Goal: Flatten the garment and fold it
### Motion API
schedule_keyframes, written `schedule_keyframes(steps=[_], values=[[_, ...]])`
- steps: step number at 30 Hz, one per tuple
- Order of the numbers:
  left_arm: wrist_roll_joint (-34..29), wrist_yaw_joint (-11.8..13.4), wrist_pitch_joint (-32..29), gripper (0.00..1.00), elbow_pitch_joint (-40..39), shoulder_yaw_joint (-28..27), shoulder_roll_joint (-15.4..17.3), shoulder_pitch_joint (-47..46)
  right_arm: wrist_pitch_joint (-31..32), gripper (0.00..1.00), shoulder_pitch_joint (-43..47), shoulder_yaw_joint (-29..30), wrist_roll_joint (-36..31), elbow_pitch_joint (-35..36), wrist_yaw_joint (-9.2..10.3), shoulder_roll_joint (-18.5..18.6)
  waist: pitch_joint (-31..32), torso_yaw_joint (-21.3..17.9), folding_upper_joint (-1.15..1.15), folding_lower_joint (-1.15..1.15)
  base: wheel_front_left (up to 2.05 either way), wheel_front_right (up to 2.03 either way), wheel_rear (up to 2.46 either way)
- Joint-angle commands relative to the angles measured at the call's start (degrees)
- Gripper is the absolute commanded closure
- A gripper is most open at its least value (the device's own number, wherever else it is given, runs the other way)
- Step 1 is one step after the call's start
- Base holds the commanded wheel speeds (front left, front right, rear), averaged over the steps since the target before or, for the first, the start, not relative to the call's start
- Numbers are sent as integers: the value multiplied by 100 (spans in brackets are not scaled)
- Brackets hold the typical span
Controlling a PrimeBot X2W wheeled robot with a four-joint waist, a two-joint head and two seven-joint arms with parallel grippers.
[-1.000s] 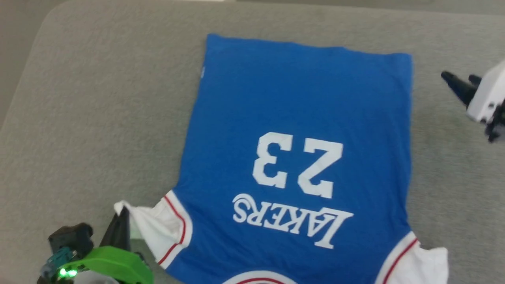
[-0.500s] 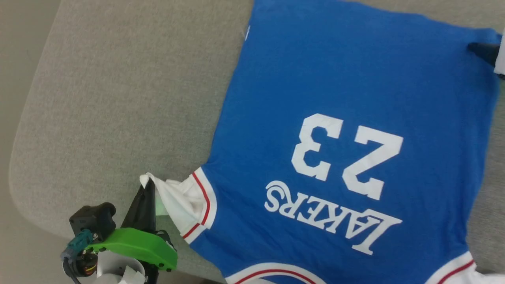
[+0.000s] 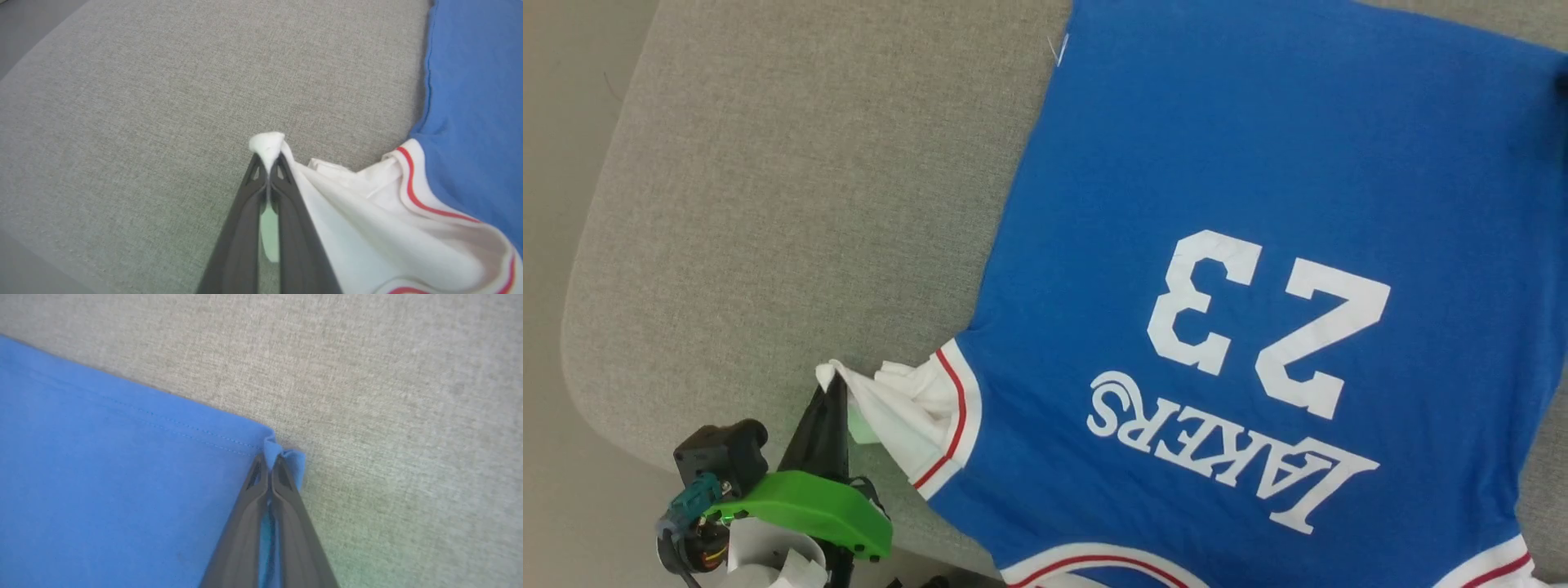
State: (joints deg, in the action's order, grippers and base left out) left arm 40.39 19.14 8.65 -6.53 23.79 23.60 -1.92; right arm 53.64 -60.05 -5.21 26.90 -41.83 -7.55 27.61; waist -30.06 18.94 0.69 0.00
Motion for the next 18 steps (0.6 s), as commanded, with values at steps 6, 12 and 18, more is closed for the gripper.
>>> schedule_keyframes(steps=[6, 12, 18], values=[[20, 28, -20, 100, 122, -45, 74, -21, 22, 100, 453, -497, 181, 60, 6, 16, 575, -108, -69, 0, 0, 0, 0], [114, 129, -98, 100, 203, -180, 244, 241, -154, 100, 656, -1084, 511, 845, 6, 563, 1180, -354, -69, 0, 0, 0, 0], [254, 267, -152, 100, 230, -402, 437, 593, -145, 100, 1357, -1370, 910, 1714, 6, 1194, 1682, -825, -69, 0, 0, 0, 0]])
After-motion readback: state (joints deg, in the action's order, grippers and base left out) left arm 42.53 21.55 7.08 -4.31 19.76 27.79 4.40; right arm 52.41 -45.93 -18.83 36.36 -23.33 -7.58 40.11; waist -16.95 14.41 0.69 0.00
